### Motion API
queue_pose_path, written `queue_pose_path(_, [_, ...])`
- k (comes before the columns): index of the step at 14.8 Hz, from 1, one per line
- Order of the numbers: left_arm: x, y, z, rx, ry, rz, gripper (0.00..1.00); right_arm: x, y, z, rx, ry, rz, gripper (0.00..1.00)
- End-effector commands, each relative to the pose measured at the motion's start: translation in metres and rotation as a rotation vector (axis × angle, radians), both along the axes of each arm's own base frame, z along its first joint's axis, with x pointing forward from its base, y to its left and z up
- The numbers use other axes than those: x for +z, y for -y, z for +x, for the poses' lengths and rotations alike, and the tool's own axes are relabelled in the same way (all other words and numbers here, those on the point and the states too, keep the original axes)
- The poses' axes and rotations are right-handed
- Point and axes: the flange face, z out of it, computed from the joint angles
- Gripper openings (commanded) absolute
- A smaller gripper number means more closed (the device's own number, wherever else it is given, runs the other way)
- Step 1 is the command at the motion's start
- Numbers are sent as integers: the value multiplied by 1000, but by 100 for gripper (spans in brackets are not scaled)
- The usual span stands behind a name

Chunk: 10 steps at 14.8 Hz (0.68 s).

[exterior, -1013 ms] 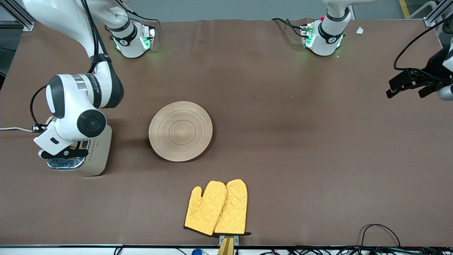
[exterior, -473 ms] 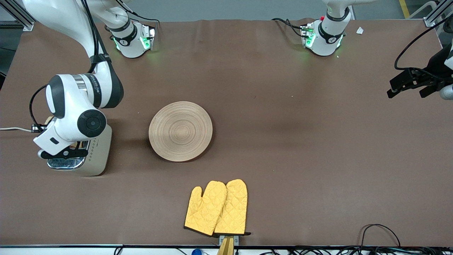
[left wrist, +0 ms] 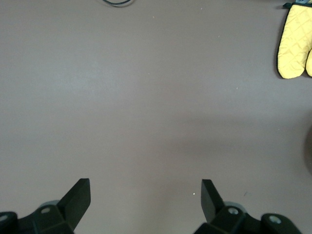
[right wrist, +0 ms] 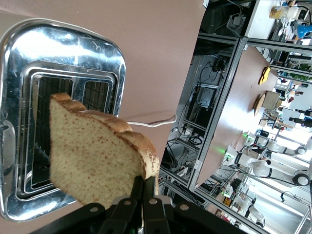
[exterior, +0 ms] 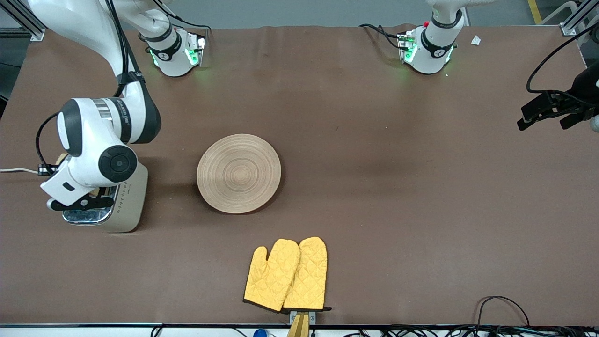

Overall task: Move plate and put bread in toaster
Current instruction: 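Lower the bread into the toaster slot and open the right gripper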

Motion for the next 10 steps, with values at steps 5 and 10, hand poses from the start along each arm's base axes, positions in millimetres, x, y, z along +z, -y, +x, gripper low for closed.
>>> queue_pose_path(5, [6, 3, 3, 4, 23, -2, 100, -5, 4, 1, -6, -10, -12, 0])
queue_pose_path(10, [2, 3, 5, 4, 17, -2, 100, -15, 4, 5, 1, -16, -7, 0])
